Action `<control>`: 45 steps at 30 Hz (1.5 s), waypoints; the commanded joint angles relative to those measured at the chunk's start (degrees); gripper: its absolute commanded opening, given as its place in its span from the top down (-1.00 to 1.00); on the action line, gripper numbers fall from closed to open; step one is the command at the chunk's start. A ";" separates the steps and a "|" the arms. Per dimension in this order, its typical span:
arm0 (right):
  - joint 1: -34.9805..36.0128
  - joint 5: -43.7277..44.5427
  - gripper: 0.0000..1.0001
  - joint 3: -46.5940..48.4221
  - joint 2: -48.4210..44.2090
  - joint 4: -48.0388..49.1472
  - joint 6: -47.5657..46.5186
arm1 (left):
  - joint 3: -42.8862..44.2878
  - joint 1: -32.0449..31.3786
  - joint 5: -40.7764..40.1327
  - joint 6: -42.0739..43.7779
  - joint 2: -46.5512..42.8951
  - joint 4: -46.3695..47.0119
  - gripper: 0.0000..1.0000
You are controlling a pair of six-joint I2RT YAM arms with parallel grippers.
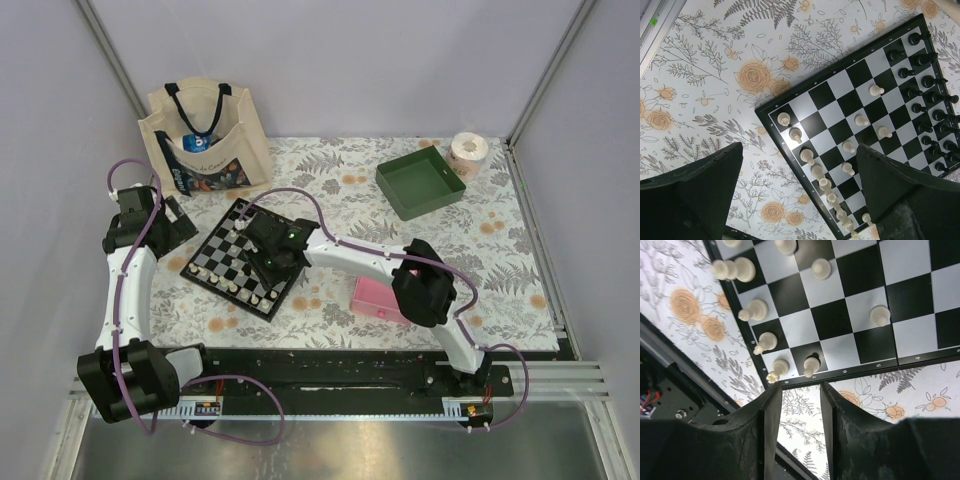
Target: Set up the chess pieces on the board
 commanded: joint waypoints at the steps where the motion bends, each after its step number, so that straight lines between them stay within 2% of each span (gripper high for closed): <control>1: -1.28 2.31 0.08 3.43 -5.57 0.56 -1.23 | 1.73 0.26 1.05 0.58 0.16 1.26 -0.98; 8: -5.68 2.23 0.10 6.68 -1.53 -0.23 0.26 | 1.72 0.26 1.31 0.58 -0.10 1.34 -0.98; 19: -6.47 1.00 0.06 15.56 7.44 -4.80 -0.88 | 1.81 0.26 1.05 0.75 -0.19 1.43 -0.98; 27: -6.38 1.18 0.06 16.62 9.98 -5.68 -1.23 | 1.81 0.26 0.96 0.75 -0.10 1.34 -0.98; 45: -6.47 0.83 0.21 16.71 11.57 -5.25 -1.15 | 1.81 0.26 1.05 0.66 0.07 1.34 -0.98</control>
